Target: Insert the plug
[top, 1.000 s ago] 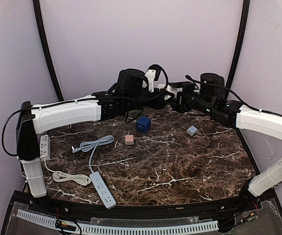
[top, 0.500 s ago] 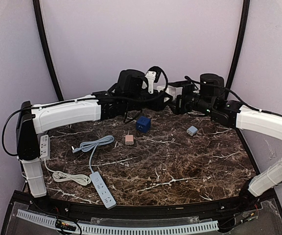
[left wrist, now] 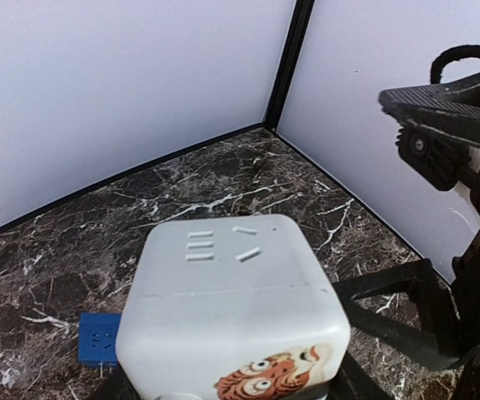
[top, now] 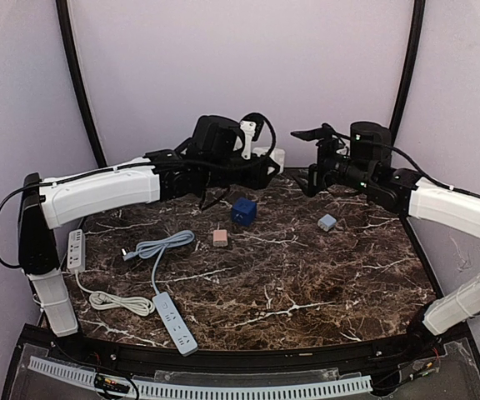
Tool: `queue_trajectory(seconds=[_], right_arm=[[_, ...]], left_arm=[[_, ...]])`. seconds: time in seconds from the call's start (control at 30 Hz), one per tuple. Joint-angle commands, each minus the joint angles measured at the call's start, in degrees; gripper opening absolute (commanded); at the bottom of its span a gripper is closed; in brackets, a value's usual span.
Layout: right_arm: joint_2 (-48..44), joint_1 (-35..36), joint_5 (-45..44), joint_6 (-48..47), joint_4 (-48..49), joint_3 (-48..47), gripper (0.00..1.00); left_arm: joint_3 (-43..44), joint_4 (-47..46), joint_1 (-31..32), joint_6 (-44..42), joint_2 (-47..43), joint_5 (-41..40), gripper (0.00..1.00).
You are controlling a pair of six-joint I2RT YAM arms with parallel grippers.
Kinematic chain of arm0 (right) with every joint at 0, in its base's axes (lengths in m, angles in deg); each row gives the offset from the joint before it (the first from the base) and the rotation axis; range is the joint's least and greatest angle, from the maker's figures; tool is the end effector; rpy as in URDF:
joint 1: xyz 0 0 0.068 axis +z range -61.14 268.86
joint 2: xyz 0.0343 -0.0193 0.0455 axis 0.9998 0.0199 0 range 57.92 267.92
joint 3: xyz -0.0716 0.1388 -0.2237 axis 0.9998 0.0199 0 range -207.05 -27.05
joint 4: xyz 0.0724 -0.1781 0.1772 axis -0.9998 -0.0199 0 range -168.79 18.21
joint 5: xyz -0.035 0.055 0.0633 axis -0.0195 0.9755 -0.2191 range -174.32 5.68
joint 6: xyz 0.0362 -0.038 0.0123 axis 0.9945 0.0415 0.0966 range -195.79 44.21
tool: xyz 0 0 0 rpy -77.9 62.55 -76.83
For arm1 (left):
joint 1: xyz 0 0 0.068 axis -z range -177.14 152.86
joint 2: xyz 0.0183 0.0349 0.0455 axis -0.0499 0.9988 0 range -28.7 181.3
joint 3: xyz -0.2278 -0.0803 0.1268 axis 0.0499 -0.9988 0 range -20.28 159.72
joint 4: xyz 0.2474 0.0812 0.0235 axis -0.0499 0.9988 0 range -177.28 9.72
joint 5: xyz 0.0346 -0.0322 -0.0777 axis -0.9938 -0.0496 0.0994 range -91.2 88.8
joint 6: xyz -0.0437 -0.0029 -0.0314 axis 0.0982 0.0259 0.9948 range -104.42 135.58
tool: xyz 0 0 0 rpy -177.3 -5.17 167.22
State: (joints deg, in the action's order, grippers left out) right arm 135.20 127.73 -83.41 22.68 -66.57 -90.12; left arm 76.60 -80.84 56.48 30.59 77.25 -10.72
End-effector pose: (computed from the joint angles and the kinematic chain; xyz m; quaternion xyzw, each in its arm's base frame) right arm 0.2505 0.2027 0.3519 0.3735 0.6623 0.6072 0.2306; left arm 0.2712 -0.3581 0.3588 0.2149 0.7653 -0.2855 0.5354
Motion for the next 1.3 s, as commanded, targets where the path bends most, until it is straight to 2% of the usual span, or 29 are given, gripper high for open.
queue_trajectory(seconds=[0.0, 0.2, 0.33, 0.53, 0.77, 0.93, 1.1, 1.27], right_arm=[[-1.65, -1.18, 0.35, -9.68, -4.50, -1.24, 0.99], [1.06, -1.52, 1.75, -27.35, -13.72, -7.35, 0.99], [4.03, -0.88, 2.53, -37.54, -19.10, -10.42, 0.98], [6.10, 5.07, -5.31, -50.45, -22.83, -10.61, 0.98], [8.68, 15.84, -11.88, -60.21, -26.33, -11.86, 0.97], [12.91, 24.17, -11.65, -66.70, -27.78, -12.83, 0.96], [18.37, 32.60, -17.55, -70.71, -28.81, -18.18, 0.95], [27.79, 36.78, -14.46, -71.81, -29.45, -27.35, 0.93]], left_arm=[[-1.42, 6.44, -0.69, 0.60, -5.59, -6.67, 0.01], [-2.35, 16.80, -2.21, 5.32, -9.25, -13.07, 0.01], [-4.43, 24.87, -2.98, 9.12, -14.72, -16.31, 0.01], [-9.81, 35.11, -7.18, 17.36, -23.46, -16.04, 0.01], [-12.90, 46.23, -9.13, 21.79, -29.64, -18.62, 0.01], [-13.95, 51.13, -9.33, 23.12, -32.56, -16.69, 0.01], [-13.64, 58.27, -9.36, 24.86, -36.90, -16.69, 0.01], [-14.64, 62.76, -9.46, 26.02, -40.92, -18.54, 0.01]])
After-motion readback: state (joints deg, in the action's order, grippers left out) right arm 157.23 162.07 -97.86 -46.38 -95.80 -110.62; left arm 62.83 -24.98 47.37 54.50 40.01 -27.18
